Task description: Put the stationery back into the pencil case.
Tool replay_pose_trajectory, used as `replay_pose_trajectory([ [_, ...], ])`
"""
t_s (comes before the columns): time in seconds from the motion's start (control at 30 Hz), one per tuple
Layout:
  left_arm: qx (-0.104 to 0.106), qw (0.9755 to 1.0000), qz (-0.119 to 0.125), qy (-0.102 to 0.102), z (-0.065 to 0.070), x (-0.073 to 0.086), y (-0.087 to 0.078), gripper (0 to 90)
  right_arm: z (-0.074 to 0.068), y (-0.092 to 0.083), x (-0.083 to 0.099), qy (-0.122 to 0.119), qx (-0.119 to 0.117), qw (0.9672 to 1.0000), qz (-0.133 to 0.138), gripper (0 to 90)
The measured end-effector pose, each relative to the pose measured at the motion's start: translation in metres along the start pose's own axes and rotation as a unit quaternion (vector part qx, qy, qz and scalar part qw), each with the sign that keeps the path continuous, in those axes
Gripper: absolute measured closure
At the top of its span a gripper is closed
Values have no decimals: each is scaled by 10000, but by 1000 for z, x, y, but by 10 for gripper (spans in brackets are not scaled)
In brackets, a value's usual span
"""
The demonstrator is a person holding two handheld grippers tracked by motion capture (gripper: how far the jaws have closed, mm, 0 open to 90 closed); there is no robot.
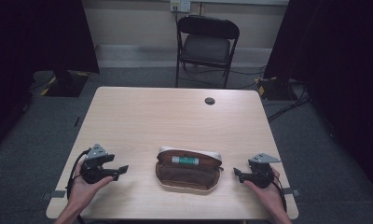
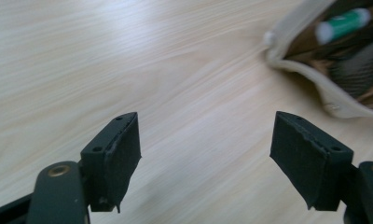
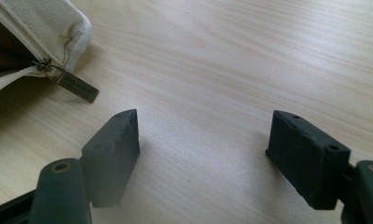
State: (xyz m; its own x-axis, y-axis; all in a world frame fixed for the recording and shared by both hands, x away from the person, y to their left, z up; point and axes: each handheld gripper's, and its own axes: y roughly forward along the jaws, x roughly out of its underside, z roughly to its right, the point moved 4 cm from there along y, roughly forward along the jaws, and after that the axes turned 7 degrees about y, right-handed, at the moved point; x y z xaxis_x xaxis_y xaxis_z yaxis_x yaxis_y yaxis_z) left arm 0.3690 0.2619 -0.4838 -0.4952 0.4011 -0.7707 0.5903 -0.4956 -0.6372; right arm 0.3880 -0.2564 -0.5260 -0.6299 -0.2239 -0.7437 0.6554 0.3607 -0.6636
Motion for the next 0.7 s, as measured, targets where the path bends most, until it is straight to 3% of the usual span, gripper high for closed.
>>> replay_pose_trajectory([
  [0.1, -100, 9999, -79, -113, -10, 12, 2, 228, 0, 0, 0, 1, 0, 10000, -1, 240],
  [0.13, -227, 9994, -246, -41, -15, 20, 3, 227, 0, 0, 0, 7, -1, 10000, -3, 240],
  [0.23, -312, 9985, -444, -6, -22, 30, 7, 227, 0, 0, 0, 7, -1, 10000, -2, 240],
  [0.33, -353, 9982, -490, -50, -25, 37, 10, 218, 0, 0, 0, 6, -1, 10000, -2, 240],
  [0.37, -353, 9982, -490, -50, -25, 37, 10, 199, 0, 0, 0, 7, -1, 10000, -3, 240],
  [0.43, -513, 9978, -386, 186, -26, 44, 15, 155, 0, 0, 0, 3, -2, 10000, -1, 240],
  [0.53, -534, 9981, -263, 154, -27, 46, 15, 144, 0, 0, 0, 2, 1, 10000, -1, 240],
  [0.7, -611, 9977, -274, 97, -28, 46, 15, 141, 0, 0, 0, 3, 6, 10000, 0, 238],
])
